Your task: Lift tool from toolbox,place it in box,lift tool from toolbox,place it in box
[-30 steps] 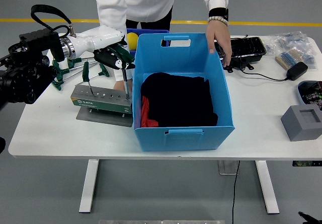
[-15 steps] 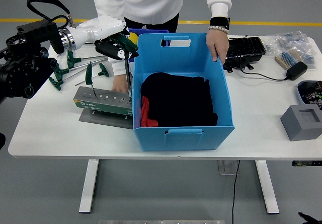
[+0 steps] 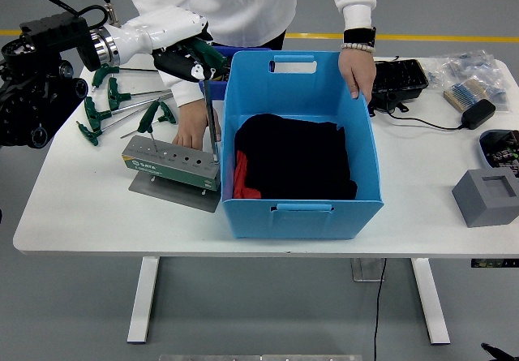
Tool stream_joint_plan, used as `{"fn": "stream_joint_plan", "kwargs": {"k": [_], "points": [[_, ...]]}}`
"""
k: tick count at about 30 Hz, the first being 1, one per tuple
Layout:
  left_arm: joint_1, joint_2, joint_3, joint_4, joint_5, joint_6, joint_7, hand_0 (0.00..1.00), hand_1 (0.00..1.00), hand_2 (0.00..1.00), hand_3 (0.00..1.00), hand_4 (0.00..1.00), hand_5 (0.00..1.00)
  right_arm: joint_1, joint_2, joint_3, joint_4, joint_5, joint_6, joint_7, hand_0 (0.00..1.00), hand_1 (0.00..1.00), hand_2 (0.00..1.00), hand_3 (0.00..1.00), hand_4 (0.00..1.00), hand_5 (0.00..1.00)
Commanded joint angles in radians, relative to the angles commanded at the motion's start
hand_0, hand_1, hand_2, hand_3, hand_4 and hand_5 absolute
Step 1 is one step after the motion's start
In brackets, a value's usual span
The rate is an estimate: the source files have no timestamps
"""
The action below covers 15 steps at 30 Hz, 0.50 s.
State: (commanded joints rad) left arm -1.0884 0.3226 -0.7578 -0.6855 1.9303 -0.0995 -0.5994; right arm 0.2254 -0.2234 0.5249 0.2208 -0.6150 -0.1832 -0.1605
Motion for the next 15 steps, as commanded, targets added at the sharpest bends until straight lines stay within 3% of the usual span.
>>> {"fn": "stream_joint_plan", "kwargs": {"k": [9, 15], "points": [[-0.019, 0.015, -0.032, -0.034, 0.009, 0.004, 0.000, 0.159, 0.002, 0.008, 0.011, 0.624, 0.629, -0.009, 0.002, 0.008, 0.000, -0.011, 0.000, -0.003, 0.618, 0.597, 0.668, 0.543, 0.776, 0.652], [-0.036, 0.010, -0.057, -0.070, 0.011, 0.004, 0.005, 0.159, 0.002, 0.008, 0.012, 0.615, 0.618, -0.013, 0.003, 0.012, 0.000, -0.017, 0.000, -0.004, 0.618, 0.597, 0.668, 0.543, 0.776, 0.652]]}}
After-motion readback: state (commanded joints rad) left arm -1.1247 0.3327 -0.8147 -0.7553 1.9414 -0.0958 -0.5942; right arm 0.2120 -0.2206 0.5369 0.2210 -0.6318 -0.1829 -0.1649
